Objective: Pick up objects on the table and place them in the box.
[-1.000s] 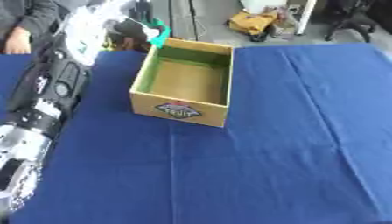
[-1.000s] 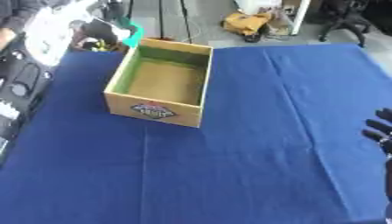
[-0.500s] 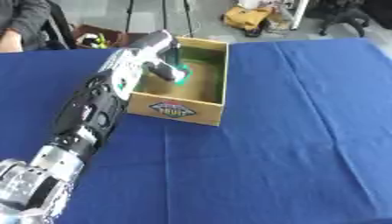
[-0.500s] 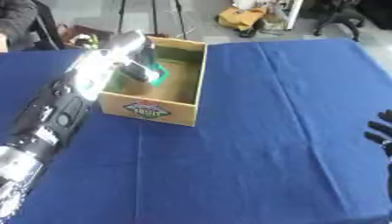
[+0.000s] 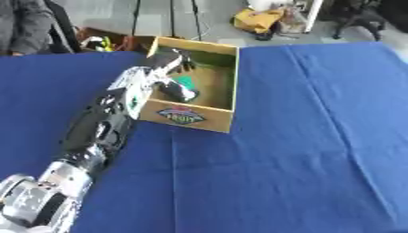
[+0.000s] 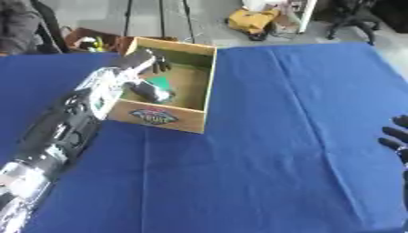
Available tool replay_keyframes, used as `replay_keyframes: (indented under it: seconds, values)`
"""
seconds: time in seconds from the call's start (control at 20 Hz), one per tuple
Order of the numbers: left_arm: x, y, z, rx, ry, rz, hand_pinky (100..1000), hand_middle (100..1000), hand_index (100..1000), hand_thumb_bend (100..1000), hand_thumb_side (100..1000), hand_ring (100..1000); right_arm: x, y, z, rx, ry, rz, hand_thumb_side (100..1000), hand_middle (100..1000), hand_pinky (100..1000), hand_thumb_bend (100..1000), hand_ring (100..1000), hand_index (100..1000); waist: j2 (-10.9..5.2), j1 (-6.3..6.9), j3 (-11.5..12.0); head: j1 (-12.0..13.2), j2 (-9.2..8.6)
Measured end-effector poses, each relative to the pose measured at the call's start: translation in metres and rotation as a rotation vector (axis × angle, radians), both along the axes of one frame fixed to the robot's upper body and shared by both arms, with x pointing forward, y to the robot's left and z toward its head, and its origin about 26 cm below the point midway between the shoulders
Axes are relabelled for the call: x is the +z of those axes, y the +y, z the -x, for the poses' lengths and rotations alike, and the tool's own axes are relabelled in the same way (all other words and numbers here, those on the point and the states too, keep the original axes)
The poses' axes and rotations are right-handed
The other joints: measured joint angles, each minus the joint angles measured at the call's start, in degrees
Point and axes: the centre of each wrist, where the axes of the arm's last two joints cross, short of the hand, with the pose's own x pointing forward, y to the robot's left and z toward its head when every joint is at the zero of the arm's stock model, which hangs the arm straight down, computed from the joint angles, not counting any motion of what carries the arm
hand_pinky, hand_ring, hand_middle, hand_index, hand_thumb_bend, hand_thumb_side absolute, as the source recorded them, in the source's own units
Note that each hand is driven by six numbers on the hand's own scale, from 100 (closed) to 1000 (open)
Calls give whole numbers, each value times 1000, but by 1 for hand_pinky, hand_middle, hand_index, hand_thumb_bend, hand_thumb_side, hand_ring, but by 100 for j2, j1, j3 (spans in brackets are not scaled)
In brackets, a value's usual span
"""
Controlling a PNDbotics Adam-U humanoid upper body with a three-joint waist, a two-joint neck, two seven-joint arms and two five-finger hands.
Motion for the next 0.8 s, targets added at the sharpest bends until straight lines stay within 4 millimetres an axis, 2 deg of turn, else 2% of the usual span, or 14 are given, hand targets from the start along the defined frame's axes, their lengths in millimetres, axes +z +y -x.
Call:
replay_keyframes:
  seconds: [0.05,0.15,0.3,0.35,0.45,0.55,0.7,0.75,0.8]
  values:
    - [2,-1,0,-11,-19,3,915,844,861,1000,820,894,-1,0,1,-1,2,-1,902,761,716,100,749,796,-17,-2,38,-11,0]
    - [8,0,2,-32,-68,25,926,856,859,1000,924,897,-3,-1,2,-4,8,-1,901,761,715,100,749,795,-50,-7,118,-47,1]
    - [26,5,4,-63,-170,94,915,841,843,1000,952,880,-5,-3,4,-12,14,-3,901,761,715,100,749,795,-105,-56,305,-107,30]
    - [34,10,5,-71,-211,120,902,822,826,1000,992,860,-5,-4,4,-14,13,-3,899,761,714,100,749,795,-135,-72,360,-129,53]
    - [48,19,8,-87,-290,173,883,794,800,1000,1000,833,-5,-6,5,-23,12,-3,897,761,714,100,749,795,-191,-85,546,-183,97]
    - [54,38,14,-85,-358,220,870,783,789,1000,1000,821,-5,-8,5,-32,7,-2,896,761,714,100,749,795,-244,-103,787,-250,123]
    - [51,75,26,-60,-443,289,831,755,771,1000,1000,787,-2,-14,6,-48,-5,5,894,762,715,104,749,796,-285,-144,1135,-356,158]
    - [49,85,31,-50,-467,311,816,739,755,974,959,774,-1,-15,6,-53,-9,8,893,762,715,107,749,796,-286,-144,1230,-396,160]
    - [47,91,35,-40,-489,336,814,736,749,960,968,771,1,-17,7,-59,-16,11,892,763,715,109,749,797,-286,-136,1344,-441,166]
